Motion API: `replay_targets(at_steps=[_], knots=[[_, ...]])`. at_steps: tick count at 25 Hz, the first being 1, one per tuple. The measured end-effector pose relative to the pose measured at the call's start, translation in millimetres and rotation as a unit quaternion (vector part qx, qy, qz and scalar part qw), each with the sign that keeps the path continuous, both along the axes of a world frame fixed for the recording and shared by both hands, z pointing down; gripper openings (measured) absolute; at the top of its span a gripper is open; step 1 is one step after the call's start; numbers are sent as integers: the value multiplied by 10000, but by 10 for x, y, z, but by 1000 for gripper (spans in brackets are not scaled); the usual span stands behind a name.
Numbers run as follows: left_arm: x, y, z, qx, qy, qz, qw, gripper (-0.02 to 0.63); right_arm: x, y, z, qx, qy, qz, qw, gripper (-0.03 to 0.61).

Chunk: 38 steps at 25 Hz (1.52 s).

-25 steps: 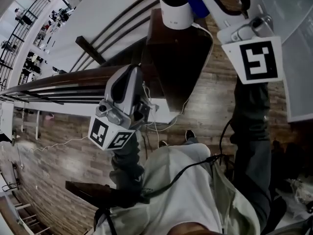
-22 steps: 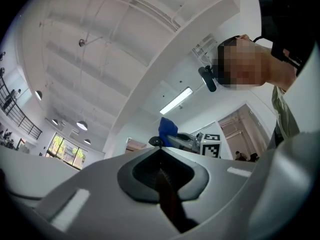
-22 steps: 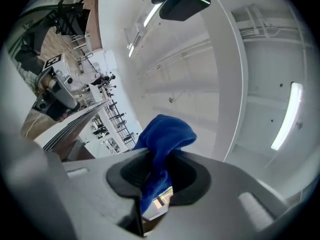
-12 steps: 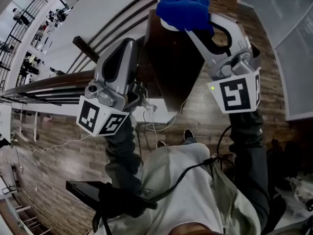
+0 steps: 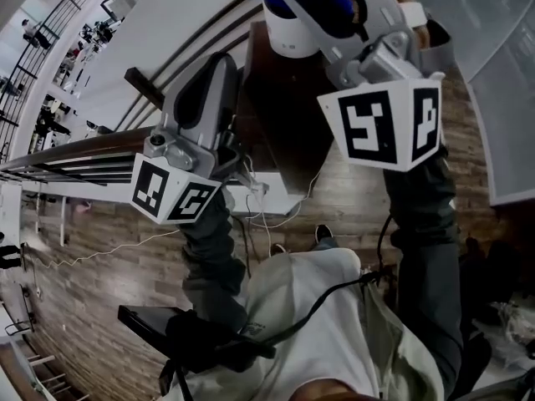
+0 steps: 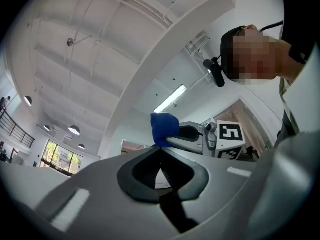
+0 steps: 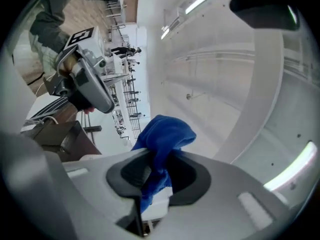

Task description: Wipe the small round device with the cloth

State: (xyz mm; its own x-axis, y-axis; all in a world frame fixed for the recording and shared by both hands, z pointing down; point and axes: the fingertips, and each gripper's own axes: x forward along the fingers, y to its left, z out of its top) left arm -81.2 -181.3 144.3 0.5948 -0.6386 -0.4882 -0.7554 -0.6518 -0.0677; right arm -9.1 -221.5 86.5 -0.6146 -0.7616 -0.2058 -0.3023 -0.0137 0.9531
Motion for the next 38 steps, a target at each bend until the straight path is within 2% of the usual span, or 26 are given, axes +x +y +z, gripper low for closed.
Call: replay_targets(at_steps=[3,6,8,10,13,15,17,20,22,24,28,32,35,38], knots=[[-30,15,-3,-2,15,-21,10000,3,-143,136,254,143,536,28,9985,91],[-90,33,-8,4,46,-76,10000,3,-285,149,694,-40,1216,71,9925,91],[-122,44,10,7,54,-105,9999,3,-326,147,931,-277,1403,34,9897,91],[-142,45,39,5,53,-118,9999,3,-318,166,1024,-446,1379,-18,9894,91],[-193,46,77,-8,81,-153,9998,3,-241,221,907,-626,1024,-233,9925,91],[-217,61,78,-12,100,-176,9998,3,-146,279,632,-518,483,-512,9962,91],[-212,64,69,-14,101,-176,9998,3,-23,317,281,-205,-229,-779,9965,91],[-196,65,68,-26,86,-144,9999,3,275,143,-68,330,-1012,-372,9936,91],[-184,84,69,-24,84,-122,9999,3,387,-39,-53,4,-1184,-204,9928,91],[-165,100,72,-24,81,-112,9999,3,433,-131,74,-521,-1278,-312,9899,91],[-101,65,116,-74,24,-60,10000,3,562,-164,363,-1235,-1606,-483,9781,91],[-66,70,123,-99,31,-41,9999,3,610,-195,680,-1774,-1414,-404,9731,91],[-23,80,133,-113,15,2,9999,3,666,-207,702,-1967,-1534,-498,9671,91],[16,75,145,-134,-14,47,9999,3,825,-277,367,-1698,-1983,-377,9646,91]])
